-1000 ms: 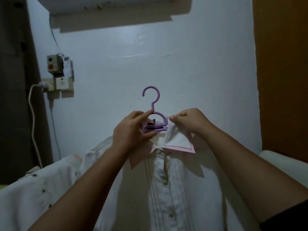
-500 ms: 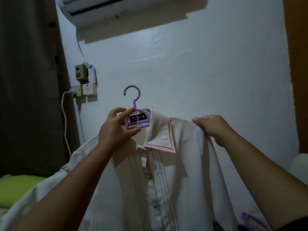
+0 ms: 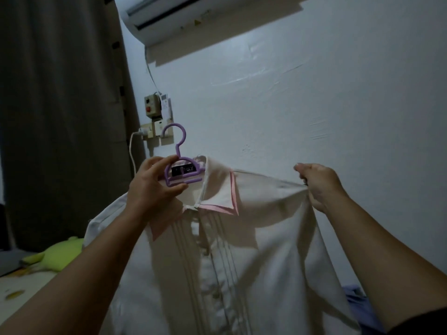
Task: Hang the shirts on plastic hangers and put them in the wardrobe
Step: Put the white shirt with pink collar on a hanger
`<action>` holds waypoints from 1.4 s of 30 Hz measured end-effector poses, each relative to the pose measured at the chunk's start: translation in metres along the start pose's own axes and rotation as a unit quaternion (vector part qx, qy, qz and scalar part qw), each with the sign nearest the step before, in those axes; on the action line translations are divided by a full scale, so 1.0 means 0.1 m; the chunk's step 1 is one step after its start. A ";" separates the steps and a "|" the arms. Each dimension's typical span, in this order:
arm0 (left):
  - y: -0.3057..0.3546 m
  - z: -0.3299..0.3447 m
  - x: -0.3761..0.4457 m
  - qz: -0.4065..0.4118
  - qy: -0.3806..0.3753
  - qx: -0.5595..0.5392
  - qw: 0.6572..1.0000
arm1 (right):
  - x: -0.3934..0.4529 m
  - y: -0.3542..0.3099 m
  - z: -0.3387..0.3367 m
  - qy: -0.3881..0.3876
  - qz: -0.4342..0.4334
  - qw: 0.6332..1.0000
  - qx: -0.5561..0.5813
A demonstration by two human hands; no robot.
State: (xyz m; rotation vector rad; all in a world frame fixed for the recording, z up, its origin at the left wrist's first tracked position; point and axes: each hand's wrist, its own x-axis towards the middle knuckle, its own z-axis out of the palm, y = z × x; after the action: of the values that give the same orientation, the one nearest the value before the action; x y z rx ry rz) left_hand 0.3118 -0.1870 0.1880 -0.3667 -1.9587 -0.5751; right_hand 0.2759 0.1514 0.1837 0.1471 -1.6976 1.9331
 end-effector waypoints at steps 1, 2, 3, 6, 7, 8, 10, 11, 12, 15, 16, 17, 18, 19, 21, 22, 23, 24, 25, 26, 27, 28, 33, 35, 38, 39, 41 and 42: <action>-0.02 -0.03 0.00 -0.003 0.003 0.002 1.000 | -0.01 0.02 0.04 -0.023 -0.009 0.999 -0.026; -0.03 -0.06 -0.01 -0.003 0.005 0.006 1.000 | -0.04 0.04 0.08 -0.060 -0.013 0.997 -0.046; -0.04 -0.08 -0.02 -0.002 0.008 0.009 1.000 | -0.09 0.04 0.13 -0.098 -0.011 0.994 -0.047; -0.08 -0.14 -0.04 -0.013 0.016 0.023 1.000 | -0.16 0.06 0.22 -0.168 0.010 0.985 -0.032; -0.09 -0.16 -0.05 -0.016 0.017 0.034 0.999 | -0.15 0.07 0.24 -0.168 0.005 0.984 -0.053; -0.10 -0.18 -0.06 -0.016 0.015 0.045 0.999 | -0.14 0.07 0.26 -0.156 -0.005 0.985 -0.077; -0.10 -0.20 -0.08 -0.011 0.010 0.062 0.998 | -0.14 0.07 0.32 -0.086 -0.033 0.984 -0.151; -0.08 -0.20 -0.10 -0.007 0.006 0.069 0.998 | -0.18 0.05 0.38 -0.041 -0.061 0.977 -0.201; -0.05 -0.20 -0.12 -0.001 0.002 0.071 0.997 | -0.23 0.03 0.46 -0.011 -0.108 0.964 -0.243; 0.05 -0.15 -0.20 0.025 -0.007 0.073 0.997 | -0.48 -0.13 0.75 -0.039 -0.312 0.909 -0.274; 0.08 -0.13 -0.22 0.037 -0.007 0.083 0.996 | -0.58 -0.19 0.86 -0.072 -0.364 0.882 -0.291; 0.11 -0.10 -0.24 0.050 -0.005 0.097 0.994 | -0.67 -0.23 0.97 -0.106 -0.401 0.851 -0.321; 0.13 -0.08 -0.26 0.062 -0.002 0.113 0.992 | -0.74 -0.26 1.08 -0.138 -0.421 0.818 -0.366; 0.14 -0.07 -0.27 0.070 0.002 0.126 0.989 | -0.79 -0.26 1.18 -0.164 -0.423 0.790 -0.413; 0.15 -0.08 -0.30 0.075 0.005 0.140 0.987 | -0.83 -0.22 1.33 -0.187 -0.419 0.755 -0.469; 0.15 -0.10 -0.30 0.078 0.007 0.143 0.987 | -0.83 -0.19 1.38 -0.181 -0.425 0.749 -0.474; 0.14 -0.13 -0.31 0.084 0.010 0.145 0.986 | -0.82 -0.17 1.42 -0.173 -0.435 0.750 -0.467; 0.13 -0.17 -0.31 0.092 0.014 0.144 0.985 | -0.82 -0.14 1.45 -0.167 -0.445 0.756 -0.450; 0.12 -0.22 -0.31 0.099 0.019 0.141 0.985 | -0.80 -0.10 1.47 -0.169 -0.447 0.765 -0.432; 0.10 -0.27 -0.32 0.108 0.024 0.140 0.984 | -0.78 -0.09 1.49 -0.175 -0.447 0.773 -0.415; 0.07 -0.33 -0.33 0.119 0.027 0.147 0.982 | -0.75 -0.07 1.50 -0.177 -0.442 0.780 -0.406; 0.02 -0.40 -0.36 0.130 0.026 0.164 0.977 | -0.71 -0.05 1.50 -0.172 -0.437 0.785 -0.403; -0.35 -0.60 -0.51 0.136 -0.027 0.273 0.952 | -0.44 -0.01 1.60 -0.159 -0.345 0.811 -0.446; -0.48 -0.58 -0.52 0.133 -0.047 0.300 0.943 | -0.40 0.04 1.67 -0.158 -0.325 0.811 -0.460; -0.61 -0.49 -0.50 0.131 -0.062 0.310 0.940 | -0.36 0.15 1.77 -0.157 -0.304 0.815 -0.468; -0.64 -0.46 -0.49 0.131 -0.063 0.310 0.939 | -0.34 0.19 1.81 -0.158 -0.294 0.817 -0.471; -0.71 -0.39 -0.49 0.133 -0.064 0.312 0.939 | -0.27 0.28 1.90 -0.158 -0.281 0.819 -0.474; -0.76 -0.35 -0.48 0.133 -0.064 0.313 0.938 | -0.24 0.34 1.95 -0.159 -0.276 0.821 -0.474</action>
State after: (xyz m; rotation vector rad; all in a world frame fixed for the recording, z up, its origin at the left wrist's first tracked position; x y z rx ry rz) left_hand 0.3222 -0.2701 0.1401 -0.2579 -2.0517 0.2597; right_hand 0.2265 -0.0420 0.1817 0.5230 -2.3015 0.5339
